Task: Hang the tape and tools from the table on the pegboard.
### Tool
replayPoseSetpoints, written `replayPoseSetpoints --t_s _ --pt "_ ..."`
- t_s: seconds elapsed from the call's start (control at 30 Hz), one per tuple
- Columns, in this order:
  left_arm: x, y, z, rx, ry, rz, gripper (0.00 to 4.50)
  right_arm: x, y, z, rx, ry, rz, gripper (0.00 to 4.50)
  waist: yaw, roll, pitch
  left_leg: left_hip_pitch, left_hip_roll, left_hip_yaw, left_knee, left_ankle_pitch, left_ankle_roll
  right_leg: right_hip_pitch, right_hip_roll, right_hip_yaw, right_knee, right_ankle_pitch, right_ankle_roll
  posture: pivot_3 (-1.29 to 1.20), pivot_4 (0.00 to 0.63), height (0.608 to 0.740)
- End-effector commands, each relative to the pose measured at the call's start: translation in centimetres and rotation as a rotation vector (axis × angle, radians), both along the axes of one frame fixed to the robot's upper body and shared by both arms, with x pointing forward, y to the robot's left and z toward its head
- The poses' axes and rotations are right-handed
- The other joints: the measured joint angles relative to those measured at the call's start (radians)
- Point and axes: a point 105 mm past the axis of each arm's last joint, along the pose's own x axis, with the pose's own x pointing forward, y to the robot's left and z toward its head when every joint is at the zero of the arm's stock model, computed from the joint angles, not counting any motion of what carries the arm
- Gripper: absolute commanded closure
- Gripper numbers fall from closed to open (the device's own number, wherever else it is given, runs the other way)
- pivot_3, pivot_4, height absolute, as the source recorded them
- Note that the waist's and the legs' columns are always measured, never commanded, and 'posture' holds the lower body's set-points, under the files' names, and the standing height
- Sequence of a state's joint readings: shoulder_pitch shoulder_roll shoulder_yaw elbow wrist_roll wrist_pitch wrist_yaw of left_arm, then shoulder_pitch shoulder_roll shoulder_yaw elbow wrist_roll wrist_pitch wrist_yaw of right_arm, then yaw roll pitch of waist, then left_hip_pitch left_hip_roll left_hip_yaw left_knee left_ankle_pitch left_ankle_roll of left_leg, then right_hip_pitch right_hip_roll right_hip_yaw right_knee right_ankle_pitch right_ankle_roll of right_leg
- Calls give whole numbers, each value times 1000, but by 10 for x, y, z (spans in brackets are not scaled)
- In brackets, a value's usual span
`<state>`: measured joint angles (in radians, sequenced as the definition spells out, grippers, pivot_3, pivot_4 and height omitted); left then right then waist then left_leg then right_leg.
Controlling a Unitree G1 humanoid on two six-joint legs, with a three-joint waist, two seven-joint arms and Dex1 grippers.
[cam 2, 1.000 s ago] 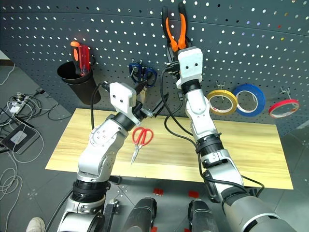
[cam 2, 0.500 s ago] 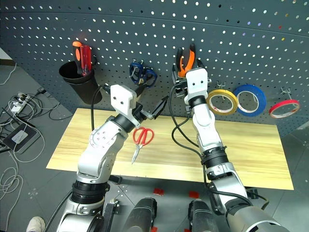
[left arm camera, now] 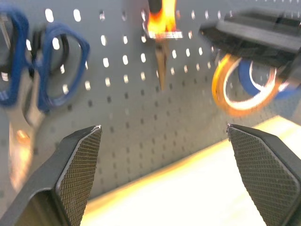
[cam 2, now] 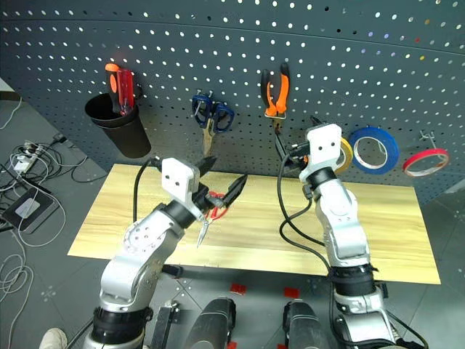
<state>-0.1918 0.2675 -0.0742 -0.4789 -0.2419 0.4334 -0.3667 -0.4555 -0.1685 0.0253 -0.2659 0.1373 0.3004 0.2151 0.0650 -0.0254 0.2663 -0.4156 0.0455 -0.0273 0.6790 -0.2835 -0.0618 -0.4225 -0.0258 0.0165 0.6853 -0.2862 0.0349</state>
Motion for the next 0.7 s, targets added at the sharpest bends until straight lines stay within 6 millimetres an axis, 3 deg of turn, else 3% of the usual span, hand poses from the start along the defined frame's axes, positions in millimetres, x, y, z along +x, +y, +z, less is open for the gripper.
replayPoseSetpoints --t_s 0.03,0.17,0.33,0.53,0.6,0.7 --pt "-15 0 4 15 -22 -32 0 -19 9 -1 -35 59 99 58 -5 0 1 0 0 0 0 0 0 0 0 0 -1 0 0 139 291 740" --pt "-38 25 -20 85 64 -24 0 -31 28 -52 -164 335 197 58 -19 3 5 1 0 -1 -2 -1 2 1 0 0 -3 0 -1 153 333 740" --pt "-63 49 -42 151 145 19 0 -34 49 -93 -233 603 235 58 -38 7 32 1 1 -5 -2 -2 4 1 1 0 -2 -2 -3 189 387 740" --pt "-77 70 -54 168 195 129 0 -29 72 -104 -262 686 281 58 -29 9 74 0 0 -12 -2 -2 4 1 1 -1 -2 -2 -3 240 429 740" --pt "-74 73 -58 182 211 161 0 -27 70 -107 -276 685 283 58 -21 9 83 0 -1 -12 -2 -2 4 1 1 -2 -2 -2 -3 248 433 740" --pt "-55 76 -63 210 242 211 0 -29 61 -97 -268 614 317 58 -6 12 98 0 -1 -13 -2 -2 4 1 1 -3 -1 -2 -3 235 432 740"
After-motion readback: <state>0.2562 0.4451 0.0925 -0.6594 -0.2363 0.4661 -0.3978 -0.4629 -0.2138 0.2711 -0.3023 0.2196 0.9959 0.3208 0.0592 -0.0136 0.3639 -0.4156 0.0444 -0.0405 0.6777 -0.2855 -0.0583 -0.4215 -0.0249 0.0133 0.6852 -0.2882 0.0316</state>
